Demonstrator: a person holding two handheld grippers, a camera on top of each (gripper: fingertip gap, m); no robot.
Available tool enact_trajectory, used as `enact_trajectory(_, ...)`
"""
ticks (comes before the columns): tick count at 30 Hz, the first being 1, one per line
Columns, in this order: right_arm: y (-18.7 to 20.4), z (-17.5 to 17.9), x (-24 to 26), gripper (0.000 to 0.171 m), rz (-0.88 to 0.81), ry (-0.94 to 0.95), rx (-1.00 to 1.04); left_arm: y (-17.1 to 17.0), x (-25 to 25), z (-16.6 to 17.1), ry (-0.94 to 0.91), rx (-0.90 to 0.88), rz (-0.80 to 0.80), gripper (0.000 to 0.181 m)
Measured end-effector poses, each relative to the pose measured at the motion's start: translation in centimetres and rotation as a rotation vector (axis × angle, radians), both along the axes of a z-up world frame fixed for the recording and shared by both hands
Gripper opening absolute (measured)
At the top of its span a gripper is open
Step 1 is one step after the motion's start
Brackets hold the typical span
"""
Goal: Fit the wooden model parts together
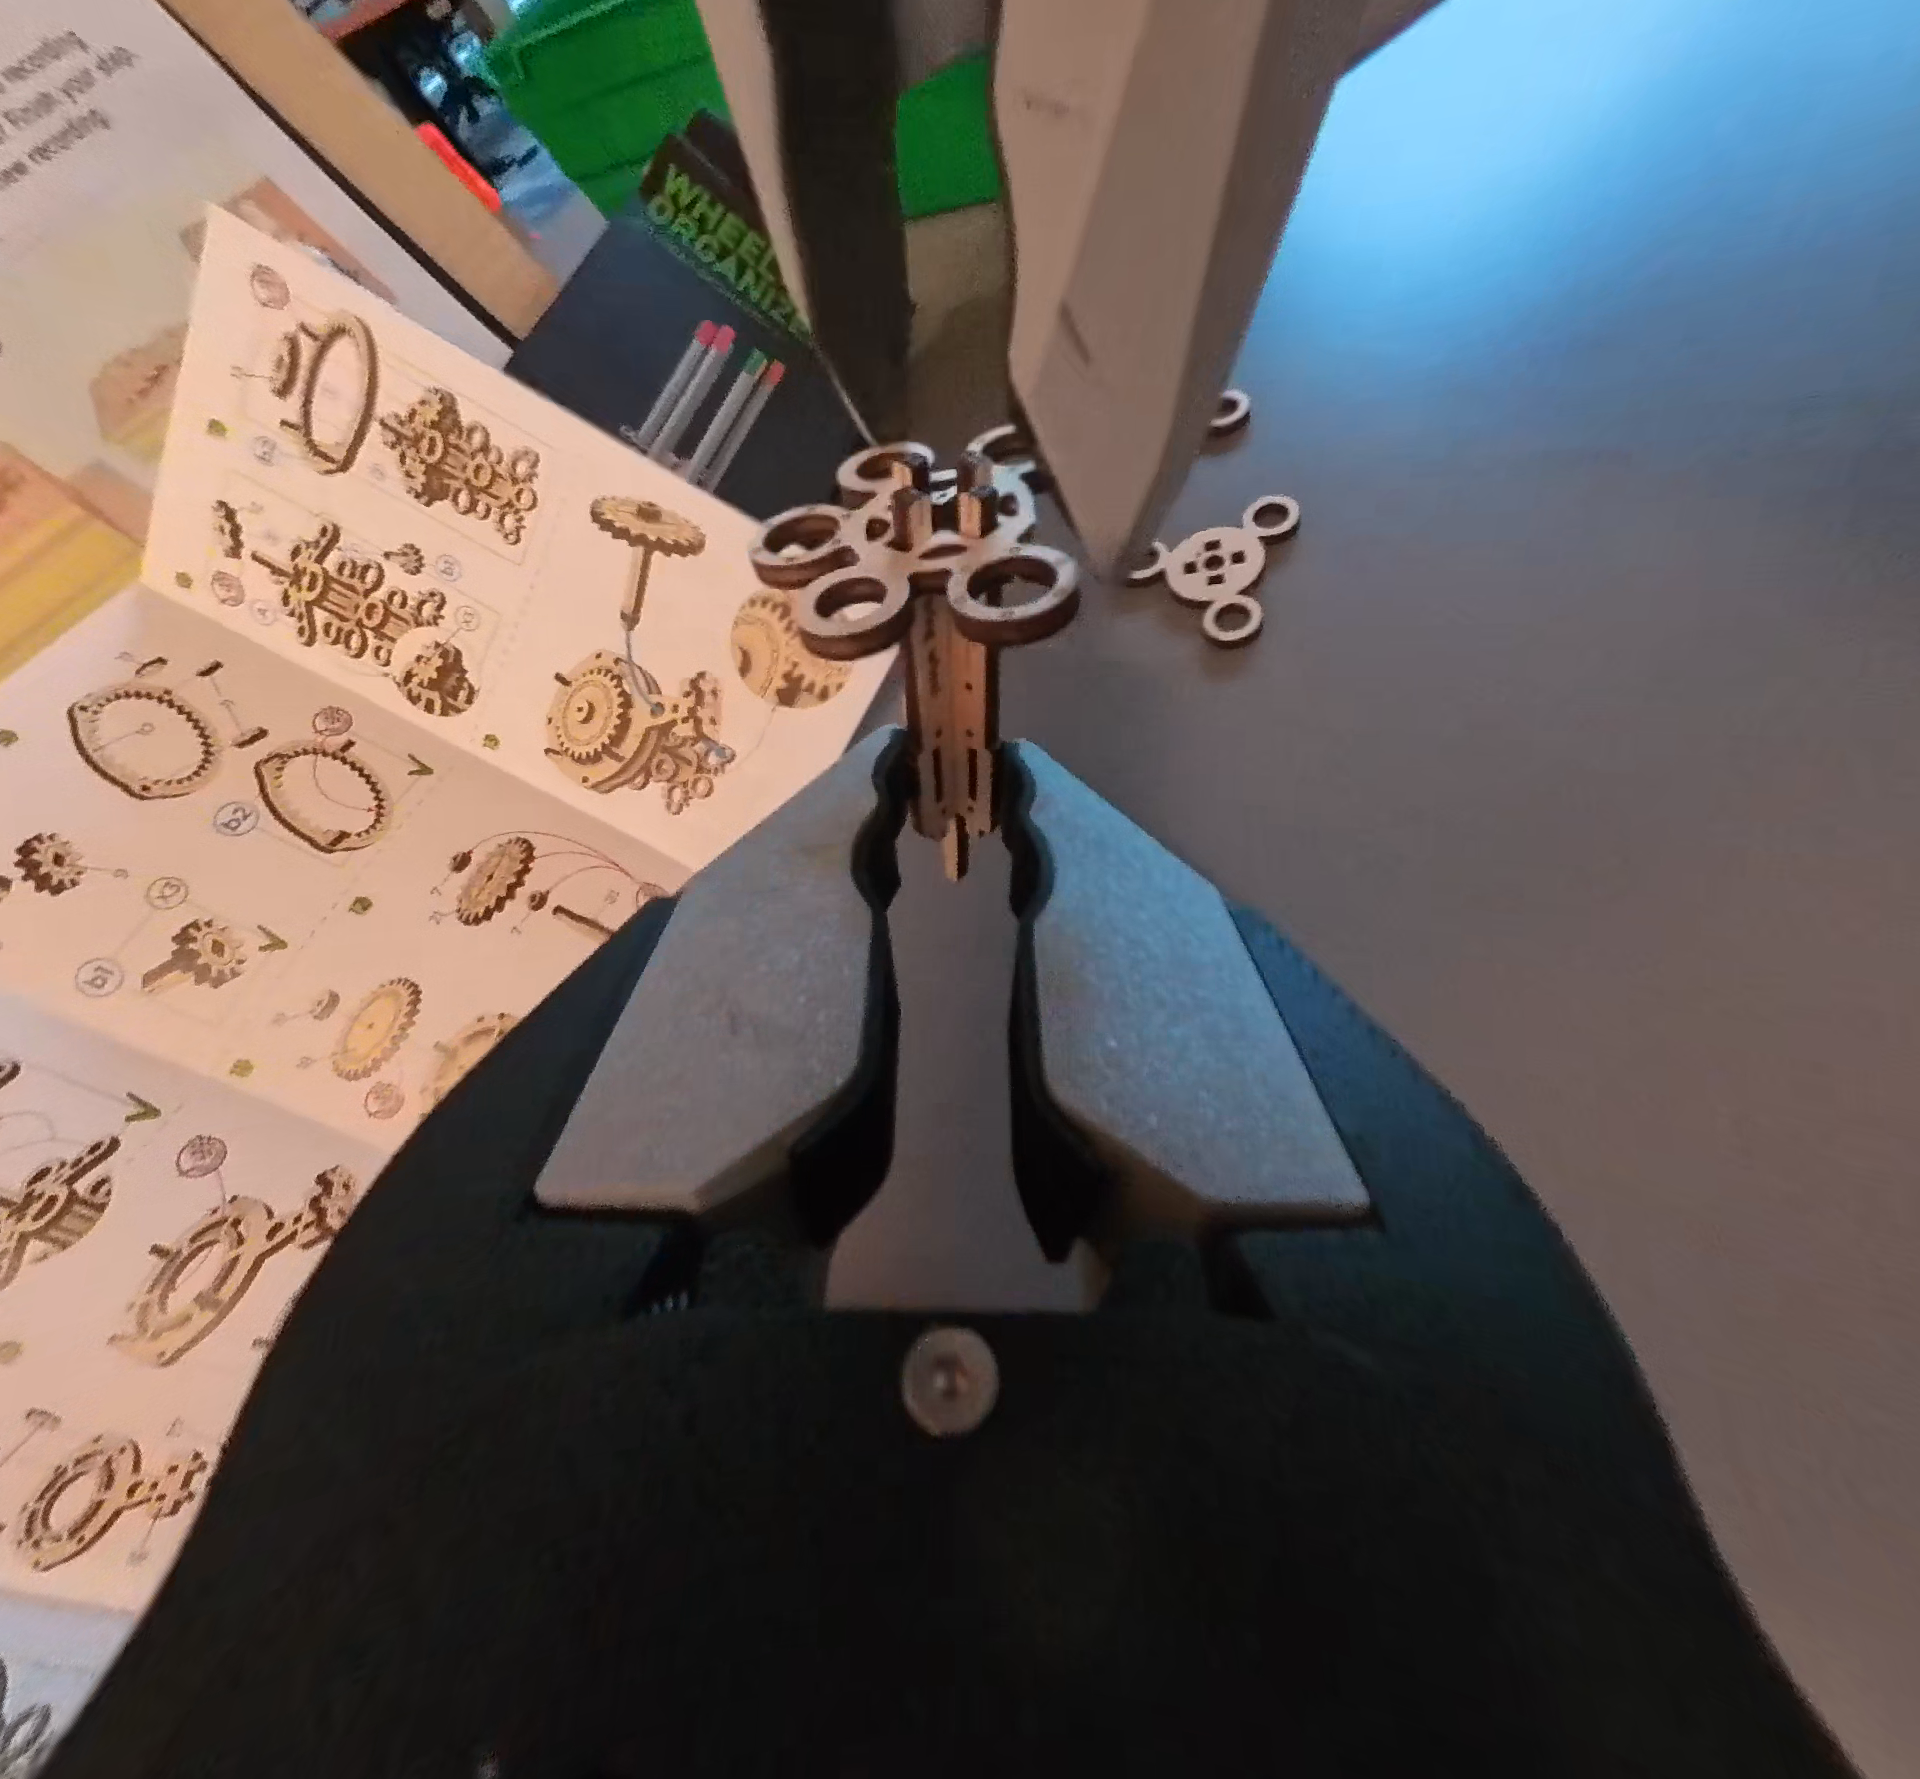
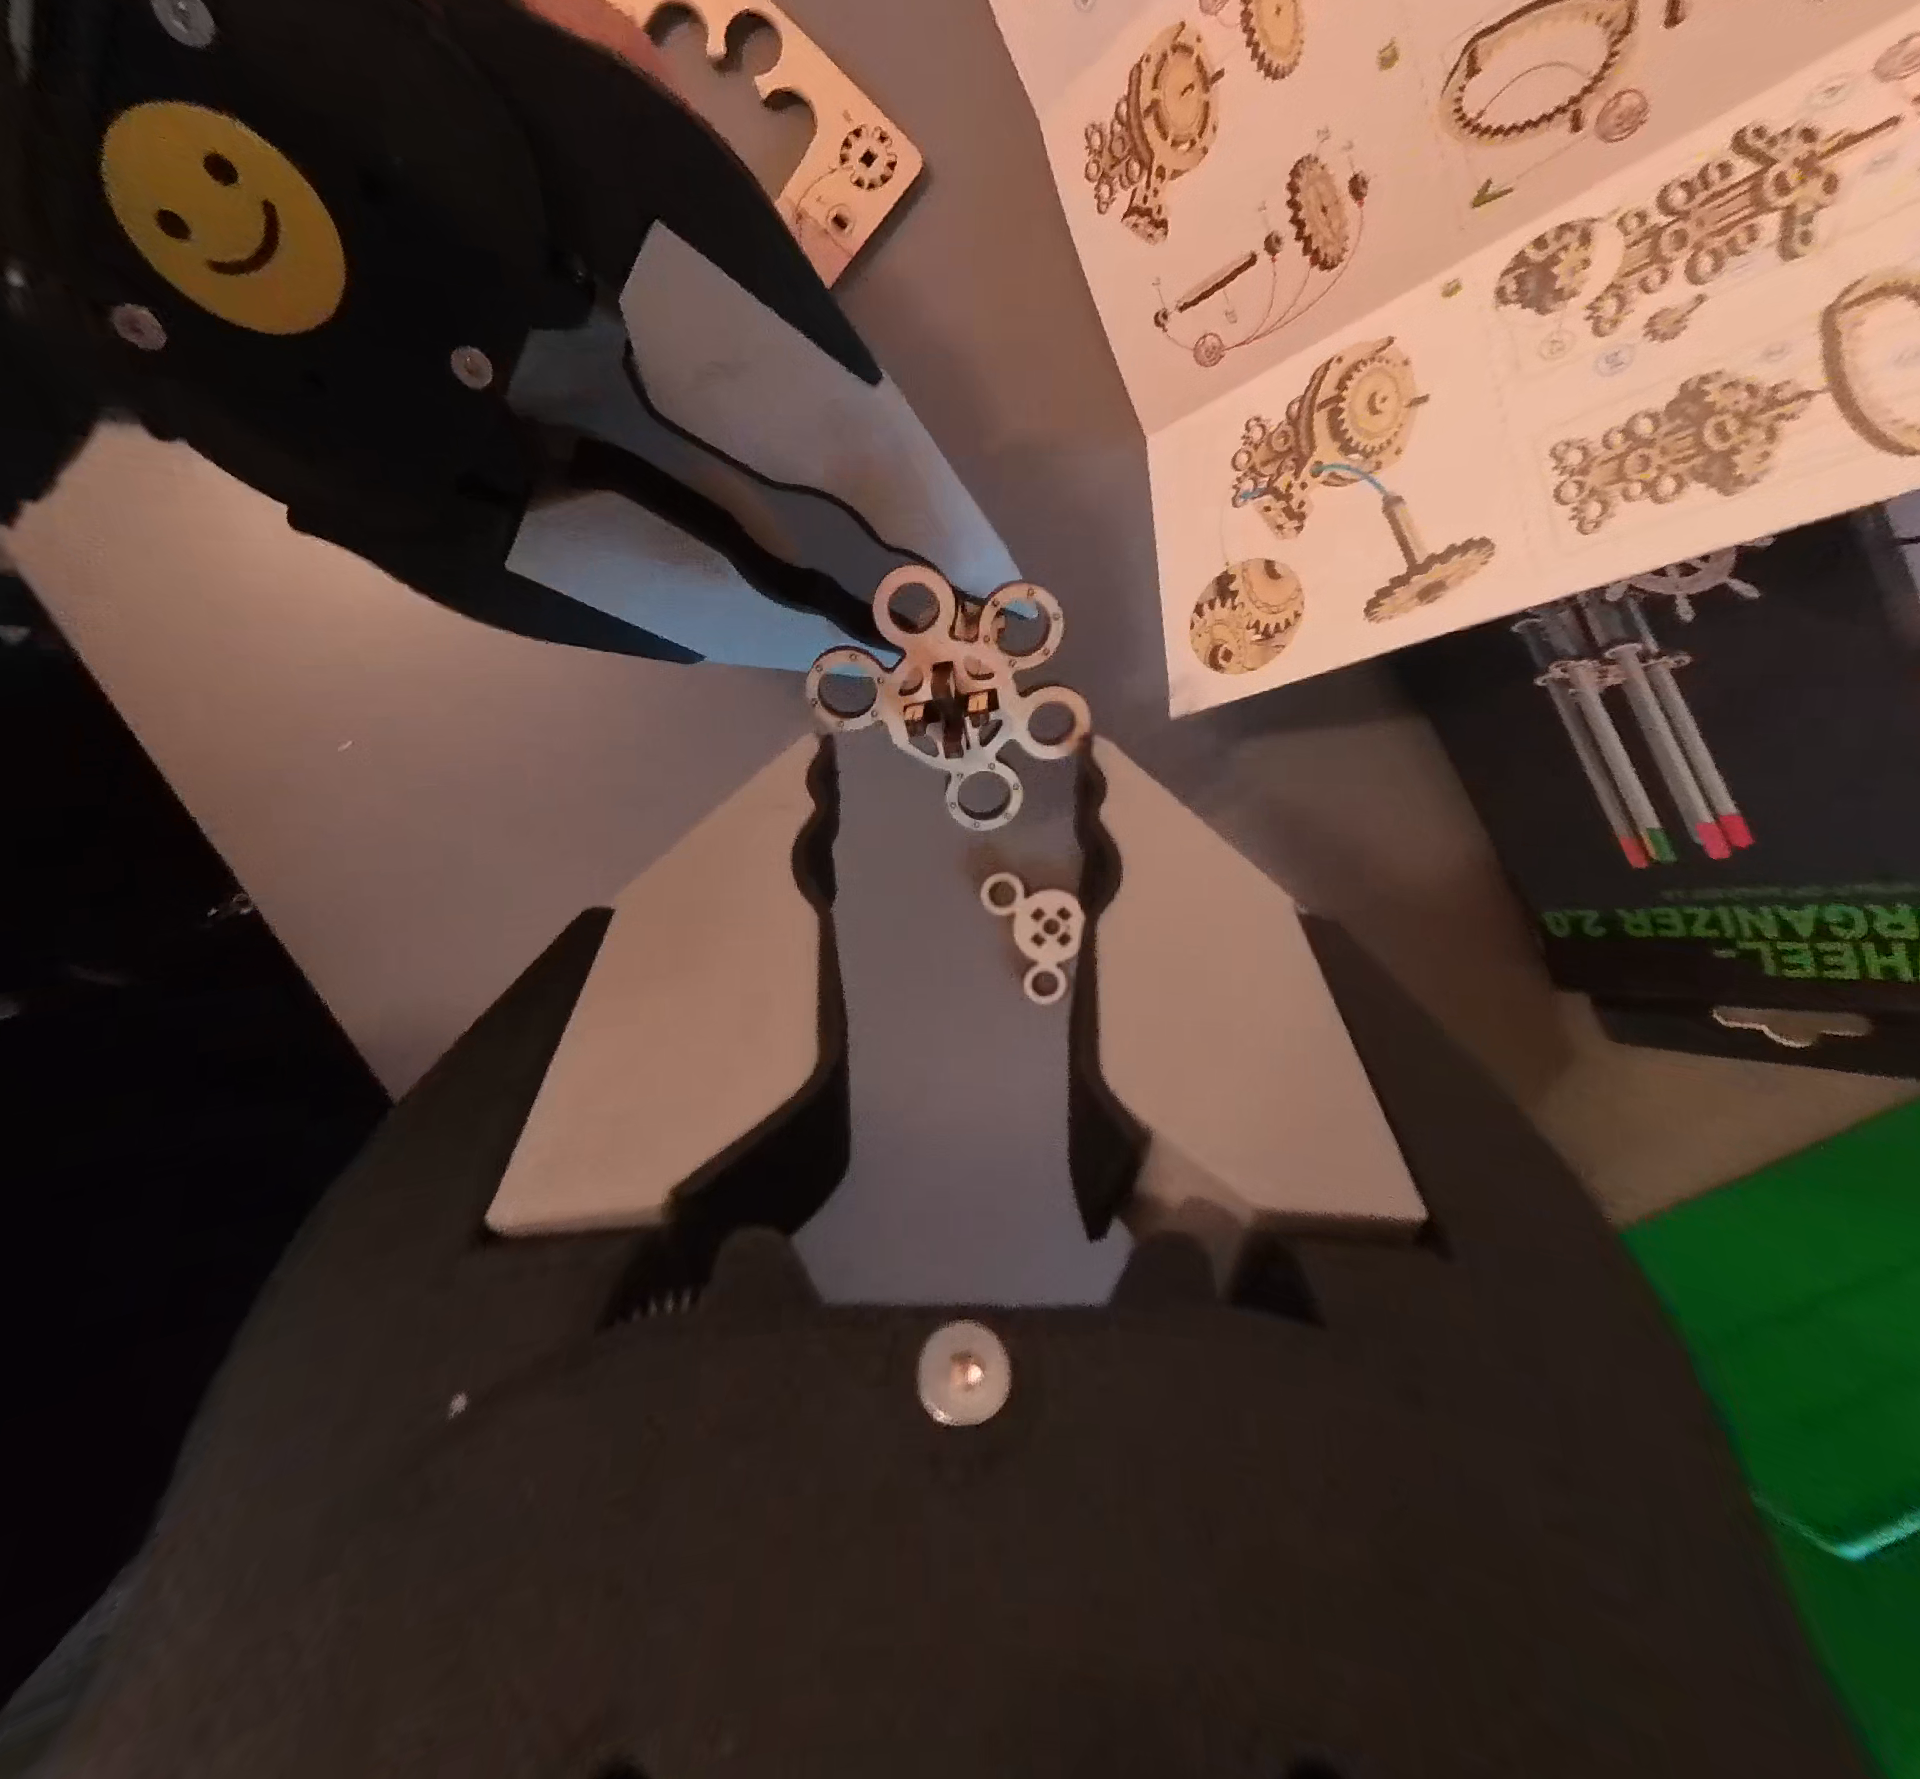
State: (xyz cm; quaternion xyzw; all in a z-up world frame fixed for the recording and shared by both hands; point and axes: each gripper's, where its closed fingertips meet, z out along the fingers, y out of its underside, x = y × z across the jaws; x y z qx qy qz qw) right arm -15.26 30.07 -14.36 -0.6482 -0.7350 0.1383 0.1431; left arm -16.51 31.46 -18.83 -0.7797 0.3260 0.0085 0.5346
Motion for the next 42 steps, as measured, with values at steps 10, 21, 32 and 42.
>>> enact_trajectory(10, 0.0, 0.9, -1.2, 0.038, -0.05, 0.051, -0.146, 0.4, -1.0, 0.3, 0.0, 0.021, 0.037, 0.015)
enact_trajectory(21, 0.1, 0.0, -2.4, 0.041, -0.044, 0.041, -0.056, 0.5, -2.3, 0.0, 0.036, -0.002, 0.095, 0.014)
enact_trajectory(32, -0.1, 1.1, -2.3, 0.033, -0.039, 0.049, -0.126, 0.6, -1.9, 0.6, 0.018, 0.042, 0.065, 0.015)
enact_trajectory(42, 0.5, -0.3, -2.9, 0.027, -0.056, 0.04, -0.002, 0.5, -2.6, -0.3, 0.045, -0.011, 0.103, 0.014)
